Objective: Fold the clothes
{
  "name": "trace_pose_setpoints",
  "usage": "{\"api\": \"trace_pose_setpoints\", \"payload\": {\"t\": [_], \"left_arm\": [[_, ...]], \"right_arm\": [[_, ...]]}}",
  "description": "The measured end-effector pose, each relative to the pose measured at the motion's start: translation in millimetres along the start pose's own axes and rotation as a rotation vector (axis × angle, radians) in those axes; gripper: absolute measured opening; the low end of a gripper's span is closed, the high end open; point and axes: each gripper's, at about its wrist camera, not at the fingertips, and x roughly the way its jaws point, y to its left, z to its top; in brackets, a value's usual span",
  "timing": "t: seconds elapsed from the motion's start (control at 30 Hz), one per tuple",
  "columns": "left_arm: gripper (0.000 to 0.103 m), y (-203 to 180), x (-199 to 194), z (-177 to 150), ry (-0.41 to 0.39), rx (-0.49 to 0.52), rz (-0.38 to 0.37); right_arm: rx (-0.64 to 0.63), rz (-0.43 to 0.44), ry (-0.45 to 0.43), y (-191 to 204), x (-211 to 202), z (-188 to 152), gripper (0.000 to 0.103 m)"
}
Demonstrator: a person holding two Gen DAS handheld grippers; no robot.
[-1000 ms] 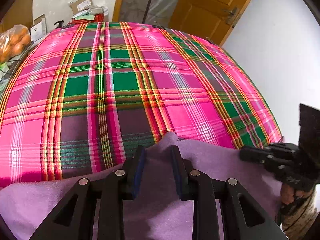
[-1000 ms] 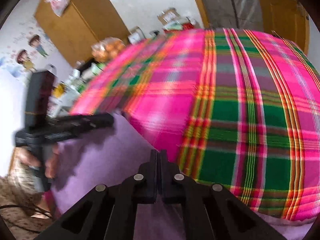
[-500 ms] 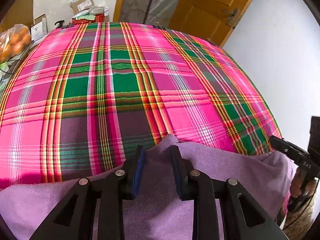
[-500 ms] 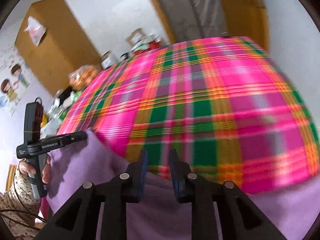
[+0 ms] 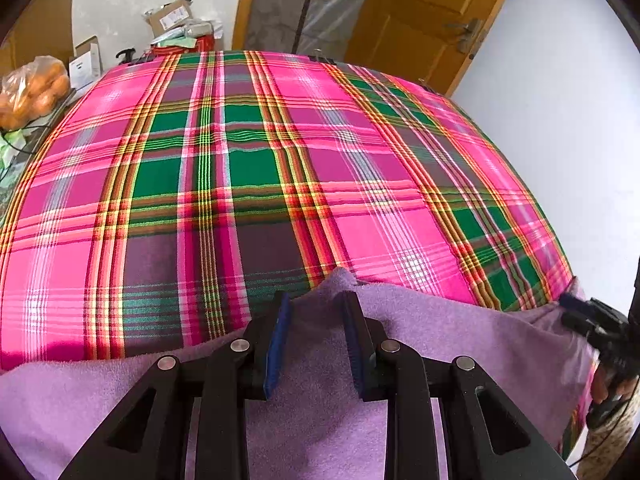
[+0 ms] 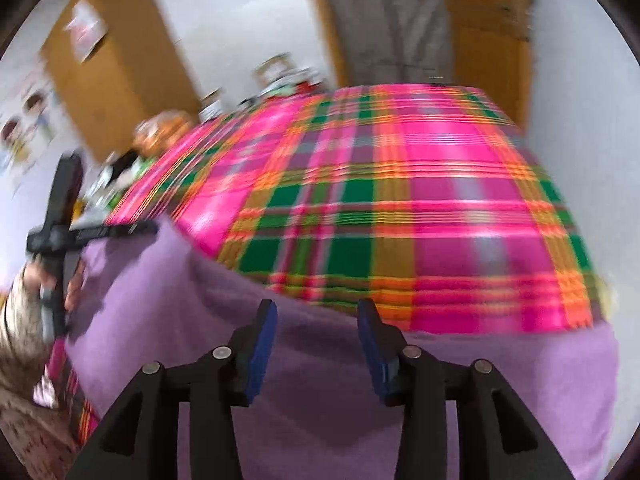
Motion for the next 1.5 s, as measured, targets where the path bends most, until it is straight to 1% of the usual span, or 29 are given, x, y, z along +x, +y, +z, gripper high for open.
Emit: {"api": "trace_pose_setpoints", "payload": {"t": [0.07,0.1,0.17,0.2,0.23,0.27,0.3,0.33,0.37,0.43,0.47,0.5,0.53,0.6,0.67,0.8,0.83,0.87,0.9,1.03,1.1,1.13,1.17,1.3,1.4,1.5], "left_arm": [[0.028,0,0,0,-0.001,-0.003,0.003],[0.028,0,0,1,0.000,-0.004,0.005],[0.028,-1,1,1,0.000,-0.005,0.011],[0.028,-1,1,1,0.001,-0.005,0.014],[0.028,-1,1,2,0.001,-0.005,0.019],[0.028,-2,1,2,0.001,-0.002,0.023],[0.028,-3,2,2,0.001,0.001,0.027],[0.028,-3,2,2,0.001,0.001,0.028],[0.028,-3,2,2,0.001,-0.001,0.029],[0.028,-3,2,2,0.000,-0.004,0.030],[0.028,-3,2,2,-0.002,-0.007,0.029],[0.028,-3,2,2,-0.003,-0.009,0.028],[0.028,-2,1,2,-0.004,-0.011,0.027],[0.028,-2,1,2,-0.006,-0.016,0.026],[0.028,-1,1,1,-0.008,-0.021,0.025],[0.028,-1,1,1,-0.012,-0.031,0.022],[0.028,0,1,1,-0.013,-0.034,0.021],[0.028,0,0,1,-0.014,-0.036,0.020],[0.028,0,0,1,-0.014,-0.036,0.024],[0.028,1,0,2,-0.009,-0.050,0.022],[0.028,3,2,5,-0.006,-0.065,0.014],[0.028,4,1,5,-0.005,-0.075,0.010],[0.028,5,0,4,-0.006,-0.082,0.008],[0.028,6,-7,-2,-0.005,-0.109,0.010],[0.028,5,-10,-6,-0.004,-0.117,0.008],[0.028,3,-10,-9,-0.006,-0.114,0.009]], "right_arm": [[-0.047,-0.018,0.036,9,11,1,0.046],[-0.071,-0.029,0.039,13,13,1,0.047],[-0.098,-0.003,0.038,18,11,1,0.047],[-0.100,0.013,0.039,19,11,0,0.045],[-0.103,0.017,0.039,21,12,-1,0.039],[-0.107,0.007,0.035,22,12,-3,0.030],[-0.112,-0.012,0.029,22,12,-4,0.024],[-0.113,-0.019,0.023,23,12,-5,0.010],[-0.109,-0.015,0.014,22,10,-5,0.004],[-0.096,-0.011,-0.012,20,4,-3,0.003],[-0.062,-0.022,-0.038,14,-2,0,0.003],[-0.010,-0.033,-0.062,8,-5,3,0.003],[0.035,-0.032,-0.067,1,-4,5,0.003],[0.092,-0.023,-0.056,-10,2,7,0.003],[0.083,-0.042,-0.036,-8,10,6,0.003],[0.093,-0.049,-0.028,-12,11,5,0.004],[0.108,-0.045,-0.027,-15,10,5,0.006],[0.123,-0.040,-0.025,-18,9,4,0.011],[0.139,-0.036,-0.024,-21,8,4,0.012],[0.219,-0.059,-0.103,-37,-19,-1,0.018],[0.268,-0.106,-0.145,-49,-37,-8,0.023],[0.299,-0.143,-0.166,-57,-47,-14,0.029],[0.333,-0.181,-0.186,-65,-56,-21,0.031],[0.489,-0.328,-0.251,-97,-89,-52,0.034],[0.599,-0.428,-0.262,-120,-105,-75,0.038],[0.673,-0.452,-0.250,-136,-107,-87,0.038]]}}
